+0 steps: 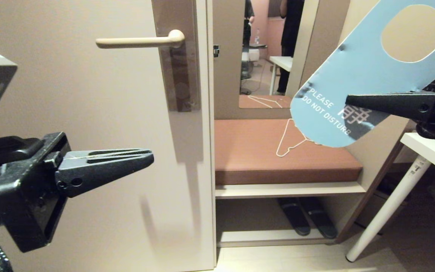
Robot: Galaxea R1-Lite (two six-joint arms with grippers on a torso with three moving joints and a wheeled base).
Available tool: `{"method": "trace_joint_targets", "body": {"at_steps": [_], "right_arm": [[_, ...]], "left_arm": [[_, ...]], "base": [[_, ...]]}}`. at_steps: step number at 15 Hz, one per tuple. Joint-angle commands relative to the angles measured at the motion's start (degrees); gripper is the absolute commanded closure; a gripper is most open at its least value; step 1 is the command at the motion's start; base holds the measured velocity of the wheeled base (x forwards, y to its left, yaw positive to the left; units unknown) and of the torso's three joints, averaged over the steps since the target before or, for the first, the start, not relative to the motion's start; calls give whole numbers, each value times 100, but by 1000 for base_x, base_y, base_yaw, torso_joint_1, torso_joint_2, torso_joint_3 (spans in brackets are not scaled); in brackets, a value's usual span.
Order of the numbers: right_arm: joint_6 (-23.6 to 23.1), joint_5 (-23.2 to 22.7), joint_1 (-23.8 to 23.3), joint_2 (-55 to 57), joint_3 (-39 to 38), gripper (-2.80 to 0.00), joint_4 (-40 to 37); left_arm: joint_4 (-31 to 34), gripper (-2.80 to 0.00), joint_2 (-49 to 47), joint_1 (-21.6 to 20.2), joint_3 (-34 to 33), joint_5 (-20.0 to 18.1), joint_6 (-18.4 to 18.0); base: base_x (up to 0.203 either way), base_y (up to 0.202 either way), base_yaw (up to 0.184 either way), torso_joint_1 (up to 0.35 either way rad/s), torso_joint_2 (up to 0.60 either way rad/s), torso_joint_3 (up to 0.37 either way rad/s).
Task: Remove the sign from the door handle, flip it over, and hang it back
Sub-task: Hand it to the other hand
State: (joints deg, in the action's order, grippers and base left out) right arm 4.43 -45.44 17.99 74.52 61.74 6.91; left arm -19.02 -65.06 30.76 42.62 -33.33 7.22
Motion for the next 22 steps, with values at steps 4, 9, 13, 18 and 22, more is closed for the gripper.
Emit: {"method": "trace_joint_targets", "body": {"at_steps": [4, 9, 13, 18, 22], "right_arm": [[32, -374, 452, 632, 533, 0, -2], [158, -734, 776, 893, 704, 0, -5], [225, -932, 847, 1056, 726, 0, -5], [241, -1212, 1003, 1328, 1027, 0, -10], [621, -1424, 1057, 1360, 1187, 0, -5]], "left_arm": [[-23, 0, -463, -82, 91, -201, 12], [-472, 0, -1081, -458, 471, -925, -6], [-1446, 0, -1573, -514, 473, -1221, 13], [-1934, 0, -1844, -676, 373, -1673, -10], [-2478, 0, -1881, -668, -145, -1899, -1]], "base": [[0, 0, 0, 0, 0, 0], [0, 0, 0, 0, 0, 0], [0, 0, 0, 0, 0, 0], [0, 0, 0, 0, 0, 0], [0, 0, 0, 0, 0, 0]]}}
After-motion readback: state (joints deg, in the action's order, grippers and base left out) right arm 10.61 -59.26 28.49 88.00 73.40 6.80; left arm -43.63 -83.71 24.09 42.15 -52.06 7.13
